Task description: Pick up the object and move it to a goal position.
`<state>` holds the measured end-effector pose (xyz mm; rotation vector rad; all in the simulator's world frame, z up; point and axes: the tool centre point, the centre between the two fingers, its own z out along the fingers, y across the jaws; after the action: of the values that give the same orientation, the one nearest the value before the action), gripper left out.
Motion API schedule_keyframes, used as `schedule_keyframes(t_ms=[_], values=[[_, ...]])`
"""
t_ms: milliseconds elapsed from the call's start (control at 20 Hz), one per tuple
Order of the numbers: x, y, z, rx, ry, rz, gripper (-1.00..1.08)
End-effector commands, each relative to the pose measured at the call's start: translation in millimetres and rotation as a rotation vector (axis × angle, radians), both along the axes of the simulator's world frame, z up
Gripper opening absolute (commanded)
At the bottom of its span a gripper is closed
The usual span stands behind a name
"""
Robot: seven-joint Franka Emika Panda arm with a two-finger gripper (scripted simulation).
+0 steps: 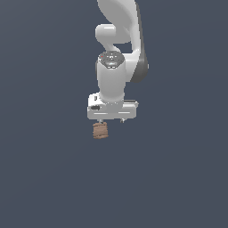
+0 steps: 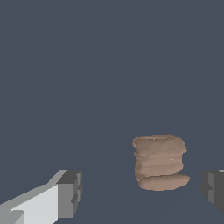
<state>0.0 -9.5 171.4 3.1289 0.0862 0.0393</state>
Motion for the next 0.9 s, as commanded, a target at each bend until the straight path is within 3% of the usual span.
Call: schedule_keyframes(t_ms=[0, 500, 850], values=[[-3, -8, -9, 0.001, 0.004, 0.007, 1.00], [-25, -54, -63, 0.007, 0.021, 0.059, 1.00], [-33, -67, -79, 0.010, 0.026, 0.075, 1.00]])
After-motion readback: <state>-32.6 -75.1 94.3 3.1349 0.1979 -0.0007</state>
